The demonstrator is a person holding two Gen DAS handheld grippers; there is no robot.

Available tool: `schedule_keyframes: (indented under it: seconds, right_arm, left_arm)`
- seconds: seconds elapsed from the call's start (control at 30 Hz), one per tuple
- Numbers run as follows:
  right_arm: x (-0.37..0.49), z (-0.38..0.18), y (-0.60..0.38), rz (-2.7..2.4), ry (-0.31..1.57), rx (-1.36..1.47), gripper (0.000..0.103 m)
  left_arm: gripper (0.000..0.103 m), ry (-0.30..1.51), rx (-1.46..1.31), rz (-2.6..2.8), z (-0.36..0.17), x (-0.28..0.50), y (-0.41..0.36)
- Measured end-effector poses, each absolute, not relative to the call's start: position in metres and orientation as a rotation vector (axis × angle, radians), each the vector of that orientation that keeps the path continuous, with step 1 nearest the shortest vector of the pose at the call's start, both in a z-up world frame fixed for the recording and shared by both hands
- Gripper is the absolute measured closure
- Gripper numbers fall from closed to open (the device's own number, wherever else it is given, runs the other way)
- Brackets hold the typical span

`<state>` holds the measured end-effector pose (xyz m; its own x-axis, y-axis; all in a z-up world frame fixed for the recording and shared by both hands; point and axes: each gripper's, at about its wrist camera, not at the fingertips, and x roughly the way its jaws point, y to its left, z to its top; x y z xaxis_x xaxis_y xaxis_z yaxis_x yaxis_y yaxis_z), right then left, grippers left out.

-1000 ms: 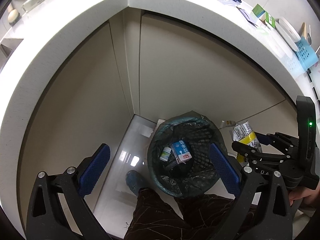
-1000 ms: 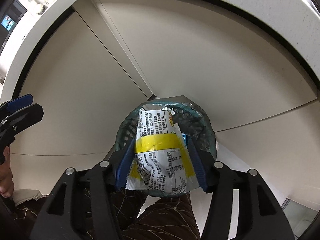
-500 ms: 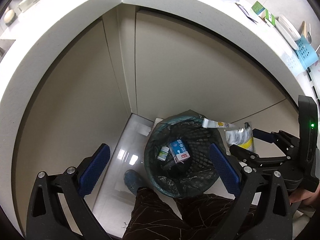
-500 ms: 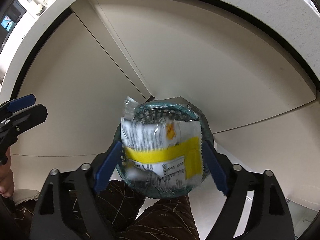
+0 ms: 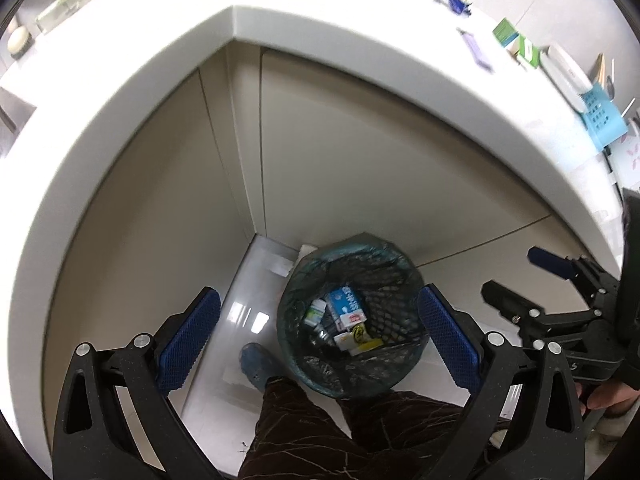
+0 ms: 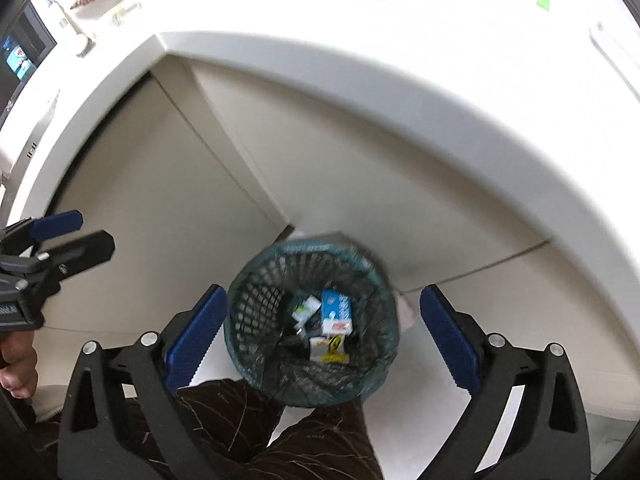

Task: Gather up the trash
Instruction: 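Move the left gripper to the red mesh bag while the right gripper approaches the purple wrapper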

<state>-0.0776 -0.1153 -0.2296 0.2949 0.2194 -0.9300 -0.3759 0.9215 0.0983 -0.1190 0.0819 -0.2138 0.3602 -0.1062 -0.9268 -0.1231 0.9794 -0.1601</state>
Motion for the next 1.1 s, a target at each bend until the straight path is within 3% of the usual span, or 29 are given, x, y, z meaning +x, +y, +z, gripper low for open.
schedule_keyframes:
  seconds: [0.47,1.1]
  right_arm:
    - [-0.047,-0.131,-0.141,0.316,1.114,-0.057,0.008]
    - [0.010,-0.071,-0.141,0.252,1.010,-0.039,0.008]
  left_arm:
    - [0.006,1.114,-0.184,-0.008,-0.152,-0.092,0.073]
    - [0.006,1.044,-0.173,0.045,-0.090,-0.023,0.098]
